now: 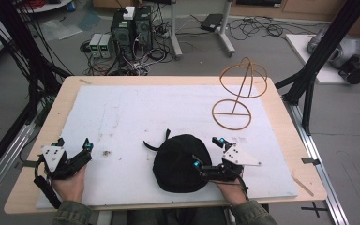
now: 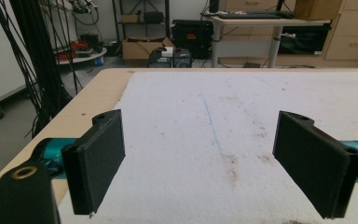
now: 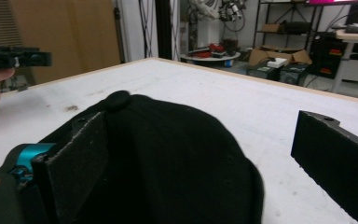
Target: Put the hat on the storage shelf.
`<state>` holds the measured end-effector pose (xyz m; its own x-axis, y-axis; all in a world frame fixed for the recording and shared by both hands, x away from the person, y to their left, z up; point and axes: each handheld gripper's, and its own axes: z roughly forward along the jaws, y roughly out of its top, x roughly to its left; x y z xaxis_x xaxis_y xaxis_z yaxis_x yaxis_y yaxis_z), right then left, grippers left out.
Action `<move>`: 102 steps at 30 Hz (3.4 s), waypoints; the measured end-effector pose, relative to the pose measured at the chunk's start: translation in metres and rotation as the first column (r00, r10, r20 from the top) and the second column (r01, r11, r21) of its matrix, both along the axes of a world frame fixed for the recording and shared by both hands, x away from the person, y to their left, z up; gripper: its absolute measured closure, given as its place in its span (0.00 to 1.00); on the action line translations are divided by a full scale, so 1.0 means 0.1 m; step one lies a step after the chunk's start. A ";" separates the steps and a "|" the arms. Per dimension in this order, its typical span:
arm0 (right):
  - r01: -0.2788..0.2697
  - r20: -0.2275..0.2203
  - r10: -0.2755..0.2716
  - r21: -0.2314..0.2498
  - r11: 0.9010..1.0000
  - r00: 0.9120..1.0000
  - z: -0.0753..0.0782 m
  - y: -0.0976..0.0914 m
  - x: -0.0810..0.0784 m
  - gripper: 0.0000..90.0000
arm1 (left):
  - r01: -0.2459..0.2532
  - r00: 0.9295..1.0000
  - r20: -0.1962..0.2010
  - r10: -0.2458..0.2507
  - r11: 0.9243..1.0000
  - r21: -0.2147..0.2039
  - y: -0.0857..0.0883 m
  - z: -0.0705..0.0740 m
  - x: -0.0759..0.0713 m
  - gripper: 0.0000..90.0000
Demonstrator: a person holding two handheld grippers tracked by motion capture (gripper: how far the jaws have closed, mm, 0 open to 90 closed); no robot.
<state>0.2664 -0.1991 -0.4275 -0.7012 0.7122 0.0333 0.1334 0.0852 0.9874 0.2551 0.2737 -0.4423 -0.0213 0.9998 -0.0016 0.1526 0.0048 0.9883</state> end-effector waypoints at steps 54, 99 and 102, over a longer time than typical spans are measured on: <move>-0.228 -0.126 0.213 -0.119 0.966 0.969 -0.03 0.08 0.08 0.70 | -0.015 1.000 0.020 0.015 1.000 0.012 0.01 0.01 -0.02 0.19; -0.168 -0.092 0.163 -0.042 0.985 0.982 0.11 0.00 0.11 0.95 | -0.002 1.000 0.003 0.002 1.000 0.024 -0.01 -0.01 0.00 0.19; -0.154 -0.083 0.152 -0.028 0.988 0.985 0.12 -0.01 0.13 0.95 | -0.005 1.000 0.009 0.005 1.000 0.020 -0.01 0.00 -0.01 0.19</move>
<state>0.2794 -0.2000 -0.4153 -0.7980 0.5985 0.0712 0.1949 0.1445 0.9701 0.2546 0.2730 -0.4427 -0.0262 0.9995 0.0182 0.1440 -0.0142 0.9895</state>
